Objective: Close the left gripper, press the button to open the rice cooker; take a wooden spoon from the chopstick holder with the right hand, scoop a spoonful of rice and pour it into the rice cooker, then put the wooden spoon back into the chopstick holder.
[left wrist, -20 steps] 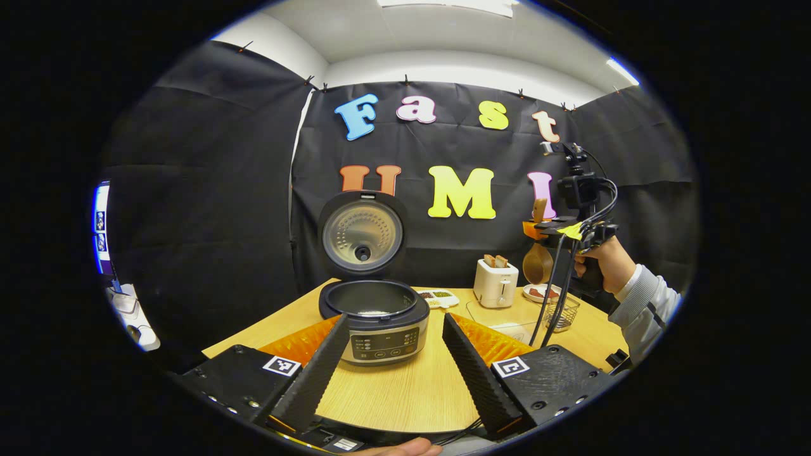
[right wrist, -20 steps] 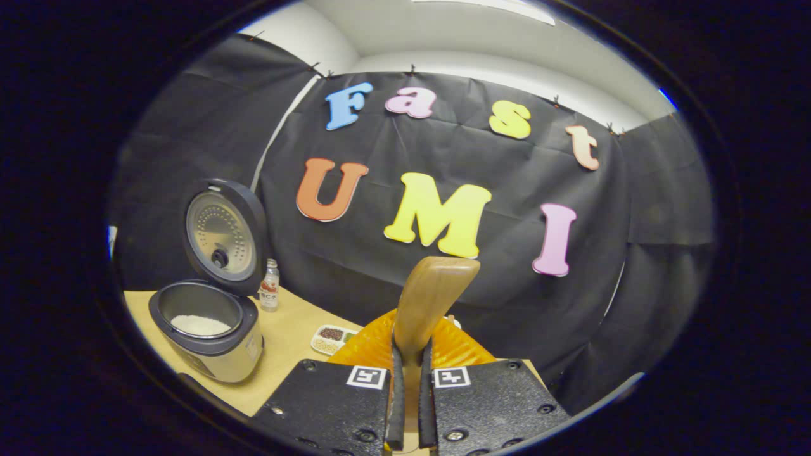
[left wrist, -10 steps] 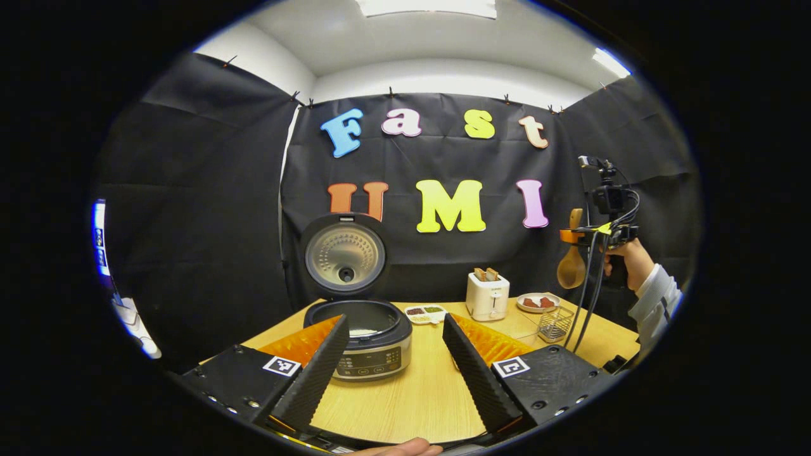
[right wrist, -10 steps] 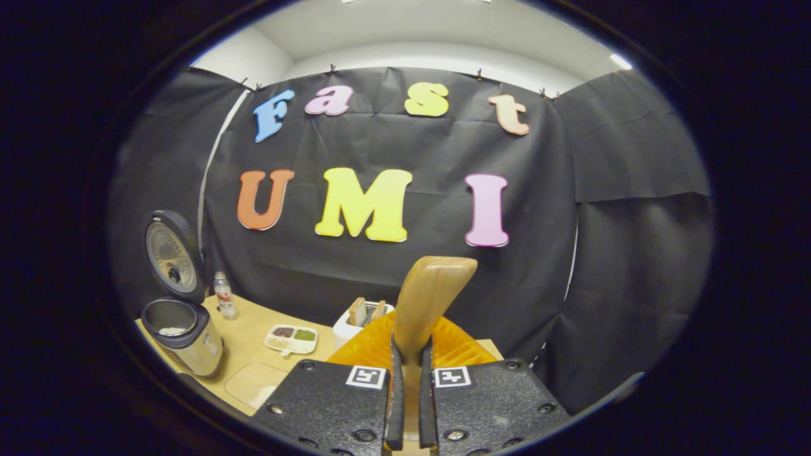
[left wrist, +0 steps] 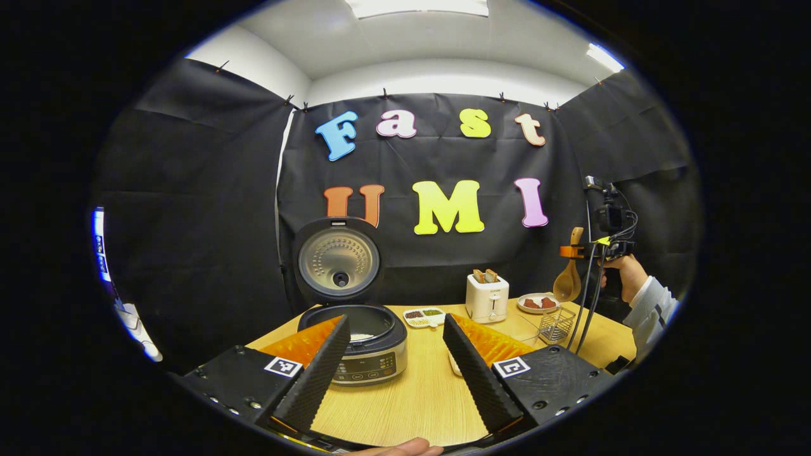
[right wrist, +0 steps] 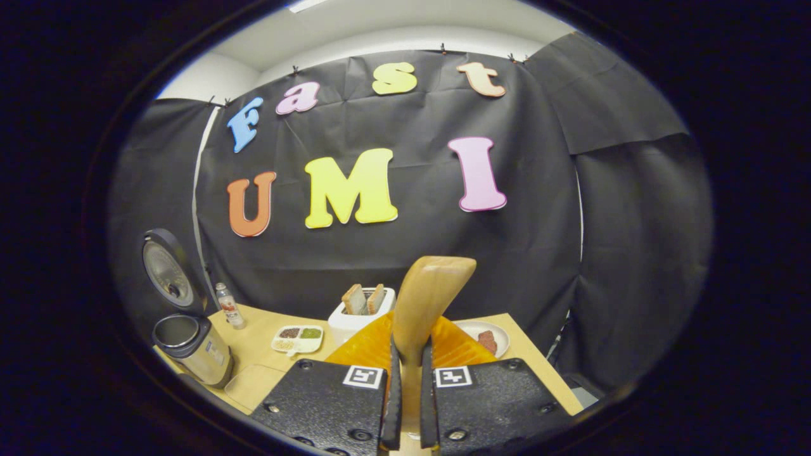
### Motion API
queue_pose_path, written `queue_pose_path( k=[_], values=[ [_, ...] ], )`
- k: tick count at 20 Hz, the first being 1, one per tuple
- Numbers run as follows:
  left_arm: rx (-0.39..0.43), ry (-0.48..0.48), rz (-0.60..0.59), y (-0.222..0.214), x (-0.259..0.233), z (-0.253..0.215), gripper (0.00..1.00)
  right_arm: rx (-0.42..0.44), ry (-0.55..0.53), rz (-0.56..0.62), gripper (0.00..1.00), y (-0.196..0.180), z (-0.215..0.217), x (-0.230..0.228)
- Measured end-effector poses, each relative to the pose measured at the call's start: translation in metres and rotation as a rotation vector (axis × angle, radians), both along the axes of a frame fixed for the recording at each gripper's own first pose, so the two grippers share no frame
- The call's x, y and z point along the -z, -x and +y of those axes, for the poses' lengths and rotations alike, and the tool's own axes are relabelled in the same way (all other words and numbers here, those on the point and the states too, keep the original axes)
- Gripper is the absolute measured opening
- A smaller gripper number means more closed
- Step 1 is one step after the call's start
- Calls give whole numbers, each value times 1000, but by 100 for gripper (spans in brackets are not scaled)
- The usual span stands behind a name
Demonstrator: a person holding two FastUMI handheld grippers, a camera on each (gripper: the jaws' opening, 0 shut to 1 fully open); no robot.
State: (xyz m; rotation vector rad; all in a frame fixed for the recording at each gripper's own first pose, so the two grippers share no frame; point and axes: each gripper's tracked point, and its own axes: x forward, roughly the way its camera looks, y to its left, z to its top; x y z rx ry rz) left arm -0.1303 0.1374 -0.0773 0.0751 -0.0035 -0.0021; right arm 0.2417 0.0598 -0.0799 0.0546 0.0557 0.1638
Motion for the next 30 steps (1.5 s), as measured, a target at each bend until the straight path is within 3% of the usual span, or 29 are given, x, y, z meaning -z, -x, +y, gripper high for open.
queue_pose_path(
  k=[5, 10, 11, 13, 14, 16, 17, 22, 23, 26, 29, 30],
  values=[
    [-4, 15, 28, -9, 8, 2, 94, 40, -25, 53, 18, -23, -17, 34],
    [-21, 18, 55, -16, 14, 7, 94, -28, -116, 122, 21, -33, -10, 60],
    [-21, 24, 57, -17, 15, 7, 94, 3, -111, 120, 28, -36, -16, 60],
    [-23, 40, 61, -20, 14, 7, 94, 44, -77, 83, 65, -36, -27, 53],
    [-25, 44, 61, -22, 13, 9, 94, 66, -57, 63, 63, -35, -30, 46],
    [-35, 47, 52, -28, 9, 15, 94, 97, -29, 27, 92, -26, -36, 32],
    [-38, 49, 47, -31, 6, 18, 94, 109, -23, 10, 100, -21, -38, 24],
    [-40, 74, 35, -51, -15, 34, 94, 130, -8, -38, 96, 24, -41, -5],
    [-42, 78, 38, -56, -18, 38, 94, 122, -8, -35, 100, 37, -39, -8],
    [-56, 79, 20, -75, -36, 55, 94, 69, -26, -5, 96, 76, -19, -8],
    [-77, 40, 9, -95, -55, 73, 94, 58, 55, -35, 96, 114, -7, -10],
    [-91, 24, 3, -102, -62, 80, 94, 65, 65, -52, 100, 127, -5, -14]
  ],
)
